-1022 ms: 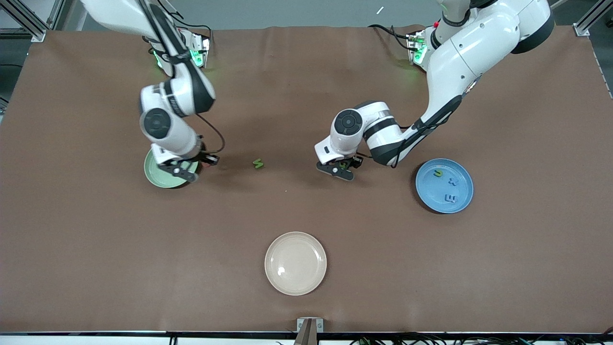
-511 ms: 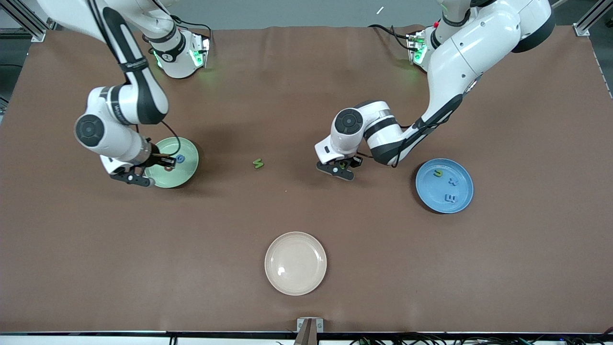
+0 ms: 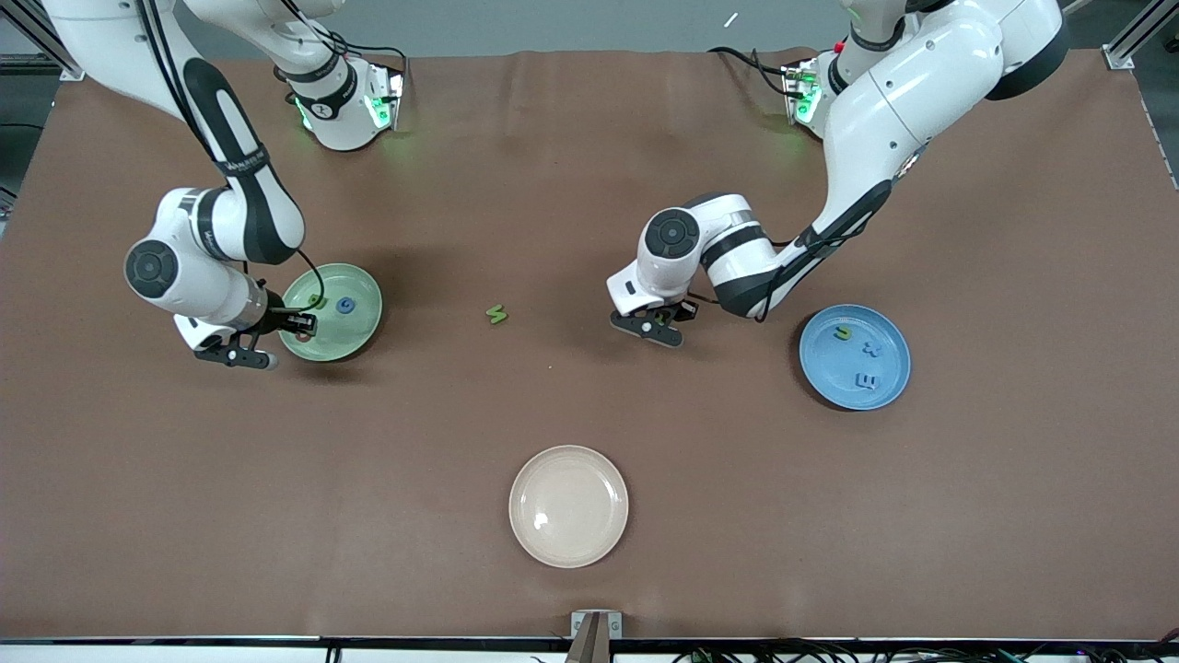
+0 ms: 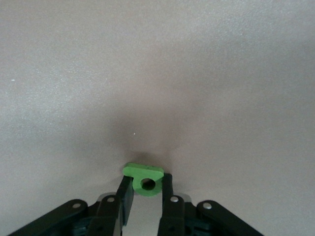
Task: Sort upper and lower case letters into plates
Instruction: 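Lift the d with the left gripper while the right gripper drops Q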
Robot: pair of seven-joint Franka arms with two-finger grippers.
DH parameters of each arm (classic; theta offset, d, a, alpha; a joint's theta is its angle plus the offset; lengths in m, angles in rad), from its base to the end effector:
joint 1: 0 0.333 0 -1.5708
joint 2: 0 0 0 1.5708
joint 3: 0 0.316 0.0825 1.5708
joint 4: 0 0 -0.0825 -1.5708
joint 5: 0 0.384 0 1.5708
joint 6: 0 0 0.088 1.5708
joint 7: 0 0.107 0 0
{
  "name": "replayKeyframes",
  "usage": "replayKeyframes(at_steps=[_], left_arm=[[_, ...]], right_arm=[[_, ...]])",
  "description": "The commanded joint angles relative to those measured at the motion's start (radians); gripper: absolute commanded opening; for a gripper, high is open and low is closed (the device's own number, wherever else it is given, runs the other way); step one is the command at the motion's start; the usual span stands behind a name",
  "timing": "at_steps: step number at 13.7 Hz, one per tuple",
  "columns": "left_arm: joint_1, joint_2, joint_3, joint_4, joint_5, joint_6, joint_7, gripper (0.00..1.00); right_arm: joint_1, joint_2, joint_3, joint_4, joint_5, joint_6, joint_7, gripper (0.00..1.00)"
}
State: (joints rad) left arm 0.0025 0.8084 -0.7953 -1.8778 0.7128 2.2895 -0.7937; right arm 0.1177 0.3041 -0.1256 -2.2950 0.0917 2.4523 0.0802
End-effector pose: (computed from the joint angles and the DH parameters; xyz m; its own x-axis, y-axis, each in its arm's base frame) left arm 0.4576 -0.4160 0.1749 0.9273 -0.3667 -0.0753 -0.3671 -0.9301 0.0092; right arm 0.5139 -0.0059 0.2060 0.9770 -0.1578 -0.1433 -0.1593 -0.9872 0.0014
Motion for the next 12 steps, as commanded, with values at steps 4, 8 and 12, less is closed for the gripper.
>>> replayKeyframes(at_steps=[4, 8, 12], left_arm=[[0.010, -0.012, 0.010, -0.024, 0.008, 0.016, -0.009, 0.00], [0.017, -0.038, 0.007, -0.026, 0.010, 0.004, -0.006, 0.00], [0.161, -0.087, -0.132, -0.023, 0.008, -0.126, 0.025, 0.00]], right_arm=[[-0.016, 0.030, 0.017, 0.006, 0.005, 0.008, -0.008, 0.92], [-0.006, -0.009, 0.018, 0.067, 0.006, -0.143, 0.009, 1.00], [0.118, -0.055, 0.034, 0.130, 0.006, -0.262, 0.255, 1.00]])
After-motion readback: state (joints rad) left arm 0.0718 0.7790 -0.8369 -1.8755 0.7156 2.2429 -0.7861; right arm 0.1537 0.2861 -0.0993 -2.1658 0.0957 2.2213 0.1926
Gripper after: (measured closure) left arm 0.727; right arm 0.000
